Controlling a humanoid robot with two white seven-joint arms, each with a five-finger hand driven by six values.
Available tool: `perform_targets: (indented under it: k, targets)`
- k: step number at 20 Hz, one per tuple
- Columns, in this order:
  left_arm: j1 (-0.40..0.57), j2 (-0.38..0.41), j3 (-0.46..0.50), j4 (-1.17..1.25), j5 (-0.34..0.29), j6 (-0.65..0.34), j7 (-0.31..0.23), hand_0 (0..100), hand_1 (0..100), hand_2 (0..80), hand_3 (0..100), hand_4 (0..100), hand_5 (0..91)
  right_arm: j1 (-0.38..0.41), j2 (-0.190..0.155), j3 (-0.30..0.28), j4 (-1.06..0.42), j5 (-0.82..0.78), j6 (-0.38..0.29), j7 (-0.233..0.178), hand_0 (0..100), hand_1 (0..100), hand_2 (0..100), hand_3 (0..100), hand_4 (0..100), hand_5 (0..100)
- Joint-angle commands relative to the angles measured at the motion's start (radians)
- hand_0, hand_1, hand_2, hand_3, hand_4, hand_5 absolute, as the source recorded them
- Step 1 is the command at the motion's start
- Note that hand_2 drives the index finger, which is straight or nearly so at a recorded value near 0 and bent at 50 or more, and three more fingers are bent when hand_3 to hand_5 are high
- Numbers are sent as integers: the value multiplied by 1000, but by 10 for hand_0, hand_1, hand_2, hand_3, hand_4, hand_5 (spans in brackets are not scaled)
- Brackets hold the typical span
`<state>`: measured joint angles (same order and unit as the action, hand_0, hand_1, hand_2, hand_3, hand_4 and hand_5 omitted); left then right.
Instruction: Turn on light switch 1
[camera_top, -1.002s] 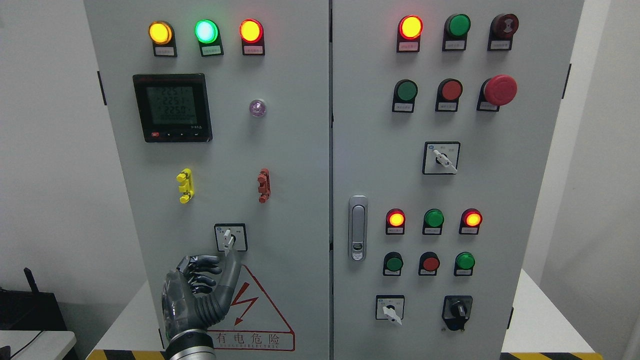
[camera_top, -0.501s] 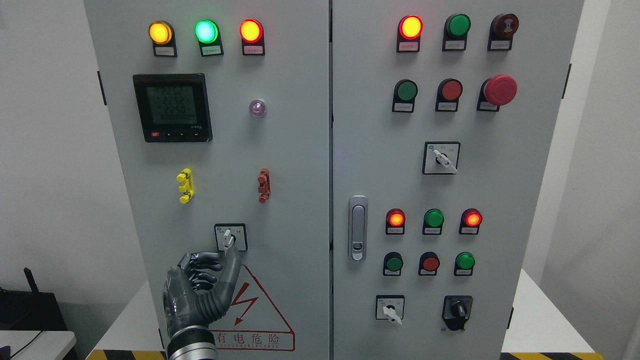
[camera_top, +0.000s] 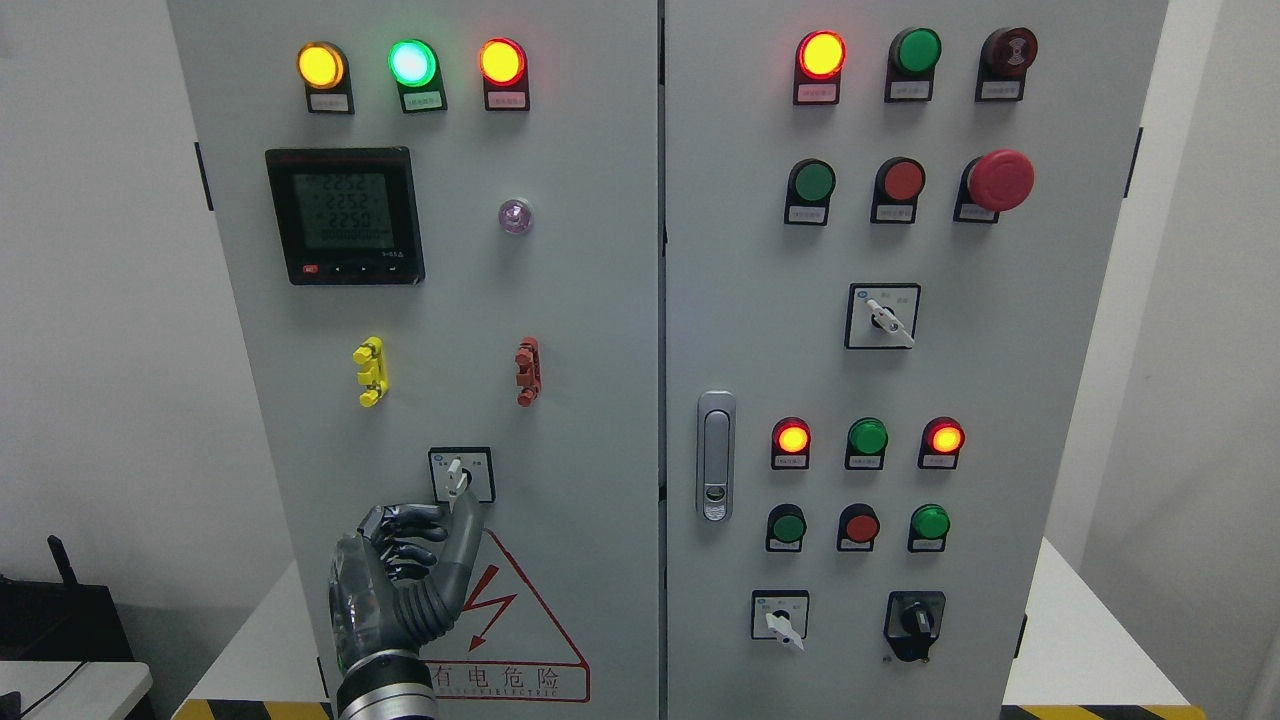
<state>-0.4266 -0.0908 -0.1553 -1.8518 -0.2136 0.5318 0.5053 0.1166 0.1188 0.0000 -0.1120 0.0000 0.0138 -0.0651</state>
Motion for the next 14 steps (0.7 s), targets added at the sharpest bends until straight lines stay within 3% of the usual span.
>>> perform_targets:
  k: [1,14]
  targets:
    - [-6,-4,0,2,2,0,-1,180,560,526,683,732,576,0,1,17,0,-25,0,1,120,389,0,0,0,0]
    - [-29,-7,13,9,2,22,-1,194,556,529,686,734,578,0,1,17,0,-25,0,1,120,389,0,0,0,0]
